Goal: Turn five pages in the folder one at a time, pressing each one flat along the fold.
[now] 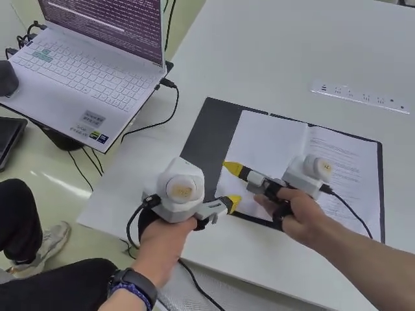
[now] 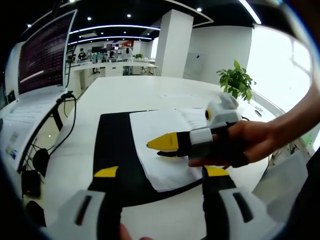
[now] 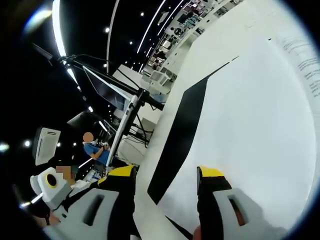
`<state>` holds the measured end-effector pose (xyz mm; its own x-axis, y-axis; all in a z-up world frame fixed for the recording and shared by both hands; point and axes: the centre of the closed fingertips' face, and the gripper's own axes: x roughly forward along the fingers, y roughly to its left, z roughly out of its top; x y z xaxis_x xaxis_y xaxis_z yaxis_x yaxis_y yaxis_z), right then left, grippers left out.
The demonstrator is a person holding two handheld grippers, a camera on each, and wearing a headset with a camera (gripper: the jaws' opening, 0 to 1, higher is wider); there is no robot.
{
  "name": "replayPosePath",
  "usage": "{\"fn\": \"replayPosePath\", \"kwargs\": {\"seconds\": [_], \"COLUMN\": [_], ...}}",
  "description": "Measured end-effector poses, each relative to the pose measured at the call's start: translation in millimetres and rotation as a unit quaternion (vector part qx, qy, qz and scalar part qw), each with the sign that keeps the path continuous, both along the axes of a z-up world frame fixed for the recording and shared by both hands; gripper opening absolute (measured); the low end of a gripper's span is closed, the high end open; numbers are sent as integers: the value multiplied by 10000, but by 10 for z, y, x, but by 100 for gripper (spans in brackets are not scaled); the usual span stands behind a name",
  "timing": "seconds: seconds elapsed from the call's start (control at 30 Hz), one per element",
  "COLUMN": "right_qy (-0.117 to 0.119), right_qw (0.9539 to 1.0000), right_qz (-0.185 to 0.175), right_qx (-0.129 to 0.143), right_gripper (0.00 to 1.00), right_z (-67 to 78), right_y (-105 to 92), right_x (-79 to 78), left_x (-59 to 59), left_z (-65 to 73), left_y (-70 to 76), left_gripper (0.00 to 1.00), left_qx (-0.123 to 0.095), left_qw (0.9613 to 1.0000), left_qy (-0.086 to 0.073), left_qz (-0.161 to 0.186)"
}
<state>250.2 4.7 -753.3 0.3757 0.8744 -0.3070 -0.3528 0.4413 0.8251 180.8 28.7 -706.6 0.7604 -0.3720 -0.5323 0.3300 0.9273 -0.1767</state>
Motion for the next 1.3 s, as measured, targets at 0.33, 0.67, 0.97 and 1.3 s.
{"fn": "replayPosePath", "kwargs": {"seconds": [0.33,0.67,0.97,1.3], "right_qy": [-215,-315,-250,-294], "right_qw": [9994,9987,9986,9986], "right_qz": [-266,-383,-434,-394], "right_qx": [106,-104,-166,-181], "right_gripper": [46,42,40,38], "right_z": [203,221,280,297], "right_y": [-398,-715,-775,-816], "right_x": [78,30,-97,-67], "left_x": [88,188,227,93], "left_z": [-138,-403,-592,-854], "left_y": [-17,-112,-118,-39], "left_gripper": [43,16,0,0], "left_qx": [18,-36,-65,278], "left_qw": [9999,9990,9979,9936], "left_qy": [76,396,639,1078], "left_qz": [-98,-222,-107,-188]}}
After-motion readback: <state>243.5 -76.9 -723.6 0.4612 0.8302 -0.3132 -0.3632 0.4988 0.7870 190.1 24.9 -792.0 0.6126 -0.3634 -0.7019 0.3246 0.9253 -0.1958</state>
